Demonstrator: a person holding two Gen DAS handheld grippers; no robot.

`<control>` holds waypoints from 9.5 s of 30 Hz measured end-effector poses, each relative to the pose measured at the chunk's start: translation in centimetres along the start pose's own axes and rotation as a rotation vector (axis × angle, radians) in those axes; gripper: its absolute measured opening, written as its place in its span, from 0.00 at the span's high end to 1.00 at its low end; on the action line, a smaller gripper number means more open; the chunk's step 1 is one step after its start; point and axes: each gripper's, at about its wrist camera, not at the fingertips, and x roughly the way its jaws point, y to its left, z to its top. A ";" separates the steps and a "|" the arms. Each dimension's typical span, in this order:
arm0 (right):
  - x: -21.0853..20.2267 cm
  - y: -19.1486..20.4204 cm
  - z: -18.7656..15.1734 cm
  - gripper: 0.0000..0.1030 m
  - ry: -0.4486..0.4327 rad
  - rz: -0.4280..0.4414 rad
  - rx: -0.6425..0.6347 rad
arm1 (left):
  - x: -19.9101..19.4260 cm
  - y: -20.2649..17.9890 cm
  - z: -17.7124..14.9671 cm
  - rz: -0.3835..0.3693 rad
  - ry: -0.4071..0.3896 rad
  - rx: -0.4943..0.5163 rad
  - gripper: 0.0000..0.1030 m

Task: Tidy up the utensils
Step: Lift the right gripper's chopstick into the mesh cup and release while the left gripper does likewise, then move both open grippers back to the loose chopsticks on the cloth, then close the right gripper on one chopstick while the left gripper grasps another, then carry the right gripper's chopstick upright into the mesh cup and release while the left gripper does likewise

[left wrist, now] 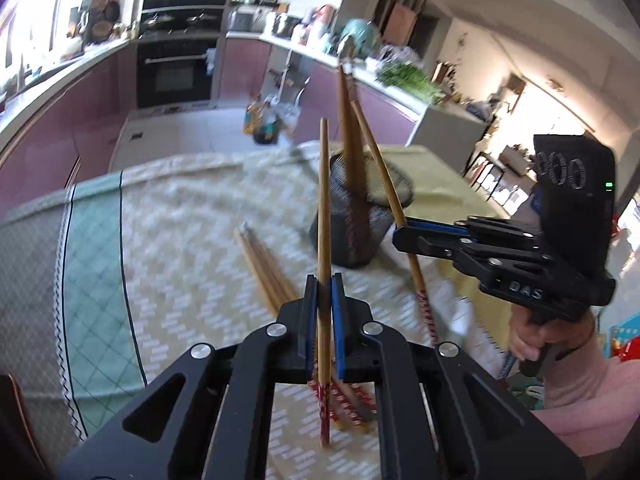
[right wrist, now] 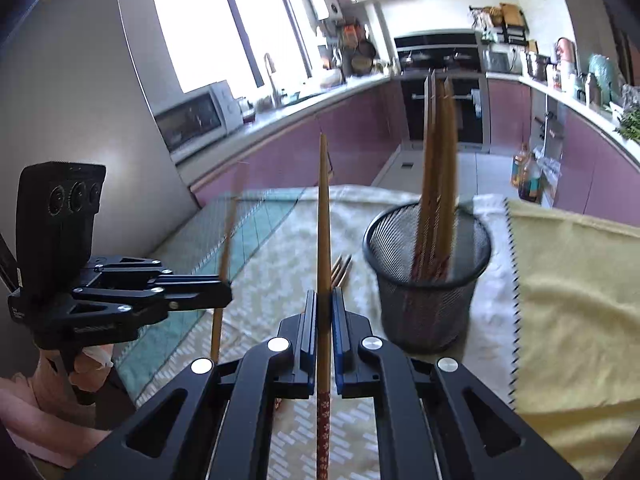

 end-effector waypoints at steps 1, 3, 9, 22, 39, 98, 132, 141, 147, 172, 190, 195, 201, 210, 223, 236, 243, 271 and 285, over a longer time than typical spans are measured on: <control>-0.3 -0.1 0.2 0.94 -0.011 -0.001 0.001 | -0.5 -0.2 0.3 -0.012 -0.009 0.004 0.93; -1.0 -0.3 0.5 0.94 -0.032 -0.004 0.002 | -1.3 -0.6 0.9 -0.035 -0.030 0.011 0.93; -2.5 -1.3 2.0 0.94 -0.099 -0.023 -0.002 | -3.2 -2.0 2.8 -0.069 -0.097 0.029 0.93; -4.9 -3.1 6.0 0.94 -0.238 -0.074 -0.005 | -4.0 -4.3 9.1 -0.100 -0.222 0.052 0.93; -2.9 -5.3 9.4 0.94 -0.308 -0.134 0.029 | -1.4 -5.9 13.2 -0.024 -0.219 0.111 0.93; 3.7 0.5 -2.4 0.64 0.112 0.075 -0.033 | 2.2 0.8 -0.5 0.167 -0.017 0.006 0.64; 7.4 2.1 -6.1 0.69 0.238 -0.021 -0.046 | 8.4 2.1 -3.6 0.211 0.145 0.006 0.65; 7.2 1.5 -6.2 0.74 0.245 -0.025 -0.036 | 8.2 2.6 -3.8 0.195 0.169 -0.006 0.67; 7.7 1.5 -5.8 0.74 0.248 -0.042 -0.046 | 8.1 2.7 -3.8 0.200 0.177 -0.008 0.68; 8.3 -0.6 -4.5 0.95 0.193 -0.051 0.097 | 8.2 4.1 -3.5 0.193 0.142 -0.138 0.92; 8.9 1.1 -5.2 0.92 0.260 0.011 0.020 | 7.2 3.3 -4.5 0.159 0.160 -0.093 0.87; 9.4 1.3 -4.7 0.92 0.263 0.005 0.011 | 6.2 3.5 -3.8 0.162 0.115 -0.077 0.83; 9.7 1.6 -4.6 0.92 0.269 -0.008 -0.011 | 6.8 4.1 -3.3 0.231 0.135 -0.053 0.78; 9.8 1.7 -4.4 0.95 0.259 -0.023 -0.029 | 8.5 3.6 -3.2 0.297 0.164 -0.018 0.91; 3.7 0.3 -1.6 0.94 0.093 0.005 -0.006 | 4.1 1.8 -1.4 0.162 0.072 -0.031 0.93; -1.5 -1.9 1.1 0.94 -0.076 -0.013 0.023 | -3.3 -0.6 1.9 -0.014 -0.095 -0.024 0.93; -2.5 -2.4 2.8 0.94 -0.146 -0.038 0.026 | -5.2 -1.5 3.7 -0.066 -0.174 -0.025 0.93; -0.3 -4.7 9.2 0.94 -0.297 -0.155 0.014 | -2.7 -6.0 13.9 -0.016 -0.265 0.088 0.93; 2.2 -6.6 6.8 0.94 -0.181 -0.196 0.066 | 3.5 -5.9 11.7 0.009 -0.040 0.170 0.93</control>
